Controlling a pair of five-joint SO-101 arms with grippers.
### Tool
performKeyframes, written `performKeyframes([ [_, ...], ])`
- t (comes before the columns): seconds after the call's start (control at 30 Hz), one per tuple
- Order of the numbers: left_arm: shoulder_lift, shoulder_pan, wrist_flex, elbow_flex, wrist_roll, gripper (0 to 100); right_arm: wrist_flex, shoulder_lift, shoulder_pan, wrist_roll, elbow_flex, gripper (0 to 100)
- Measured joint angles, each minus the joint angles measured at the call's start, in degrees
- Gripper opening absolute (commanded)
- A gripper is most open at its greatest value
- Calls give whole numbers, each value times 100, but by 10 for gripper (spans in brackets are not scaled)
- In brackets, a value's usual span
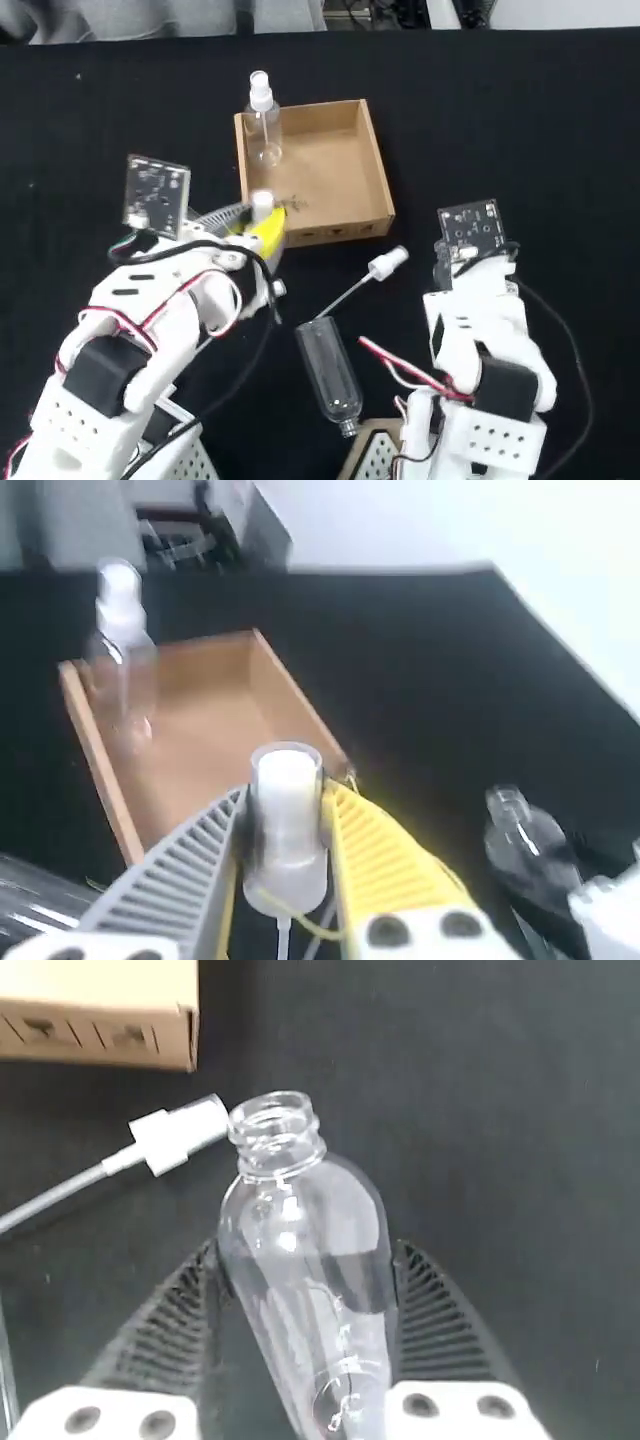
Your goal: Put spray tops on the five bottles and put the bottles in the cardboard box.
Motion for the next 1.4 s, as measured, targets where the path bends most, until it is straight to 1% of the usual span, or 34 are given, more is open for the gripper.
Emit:
performKeyframes([
  [0.1,-158,-378,-255,211,316,29,-18,-281,-26,-26,114,95],
  [0.23,-237,-765,-457,360,905,29,-149,-325,-422,-35,378,95],
  [0.37,-237,-800,-554,457,1266,29,-264,-325,-782,-360,413,96],
  [0.53,-255,-826,-554,466,1380,29,-316,-325,-967,-677,413,98],
  [0.7,-255,-826,-554,466,1415,29,-422,-325,-967,-782,422,99],
  [0.8,-255,-826,-554,466,1574,29,-738,-360,-993,-1160,686,99],
  [0.97,-255,-826,-563,466,2127,29,-1327,-378,-1574,-1433,1240,98],
  [1.03,-255,-826,-624,466,2171,29,-1371,-378,-1705,-1468,1240,96],
  [1.1,-255,-826,-818,527,2189,29,-1398,-378,-1741,-1477,1240,96],
  [1.2,-255,-826,-1380,1002,2268,28,-1424,-378,-1776,-1477,1240,96],
  [1.3,-255,-818,-2066,1495,2611,28,-1512,-378,-1785,-1477,1240,96],
  [1.4,-246,-870,-2593,1846,2919,28,-1609,-378,-1996,-1477,1319,96],
])
